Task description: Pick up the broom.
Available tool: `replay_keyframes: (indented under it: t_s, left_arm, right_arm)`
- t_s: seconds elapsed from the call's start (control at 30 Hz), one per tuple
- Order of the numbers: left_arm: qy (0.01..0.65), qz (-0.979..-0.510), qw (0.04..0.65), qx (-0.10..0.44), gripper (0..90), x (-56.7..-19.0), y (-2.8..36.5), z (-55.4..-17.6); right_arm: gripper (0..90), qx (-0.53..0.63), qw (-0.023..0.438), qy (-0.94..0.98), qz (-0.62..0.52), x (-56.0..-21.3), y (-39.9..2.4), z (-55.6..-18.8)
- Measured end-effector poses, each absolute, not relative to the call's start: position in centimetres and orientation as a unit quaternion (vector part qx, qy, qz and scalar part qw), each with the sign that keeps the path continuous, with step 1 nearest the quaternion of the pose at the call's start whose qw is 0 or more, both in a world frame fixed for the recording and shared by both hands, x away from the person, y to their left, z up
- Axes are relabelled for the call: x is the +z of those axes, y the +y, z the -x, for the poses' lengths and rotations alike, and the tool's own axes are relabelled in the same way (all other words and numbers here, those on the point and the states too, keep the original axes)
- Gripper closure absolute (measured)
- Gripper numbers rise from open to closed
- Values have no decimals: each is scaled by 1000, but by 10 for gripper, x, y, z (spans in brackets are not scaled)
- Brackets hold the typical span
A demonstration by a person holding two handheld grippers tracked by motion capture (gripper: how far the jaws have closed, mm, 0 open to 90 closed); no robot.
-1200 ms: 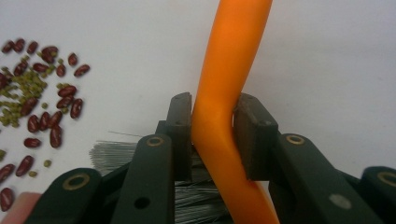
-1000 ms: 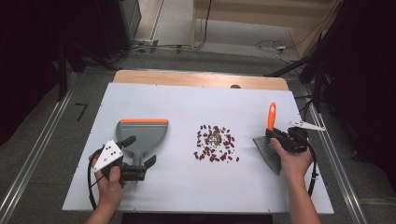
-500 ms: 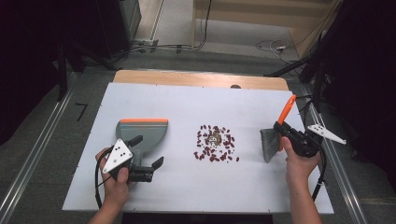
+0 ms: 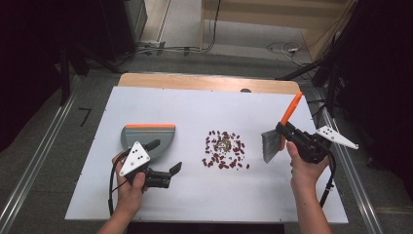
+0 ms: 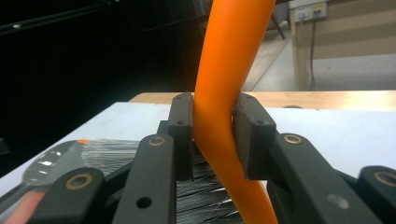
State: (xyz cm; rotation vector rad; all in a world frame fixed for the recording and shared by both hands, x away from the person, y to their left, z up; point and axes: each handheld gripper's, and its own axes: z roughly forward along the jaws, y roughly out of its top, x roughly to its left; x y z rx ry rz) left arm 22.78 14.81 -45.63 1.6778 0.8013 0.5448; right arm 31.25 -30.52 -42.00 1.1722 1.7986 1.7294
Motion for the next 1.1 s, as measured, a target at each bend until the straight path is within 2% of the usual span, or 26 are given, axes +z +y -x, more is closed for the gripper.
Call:
replay_keyframes:
  t_s: [0.13,0.5,0.8,0.97,1.1]
  left_arm:
    - [332,-724,564,219,36,-454,133,-231]
    - [326,-735,569,172,37,-445,98,-247]
    - [301,-735,594,129,38,-437,68,-239]
    - [309,-738,592,99,87,-439,53,-237]
    - [320,-747,574,101,209,-444,41,-236]
  right_arm:
    - [691,617,183,650,-404,-416,-290,-307]
    - [691,624,159,679,-353,-411,-233,-292]
    - [691,631,147,689,-326,-408,-193,-276]
    - [691,634,147,692,-313,-406,-179,-268]
    - [691,635,144,693,-308,-405,-168,-261]
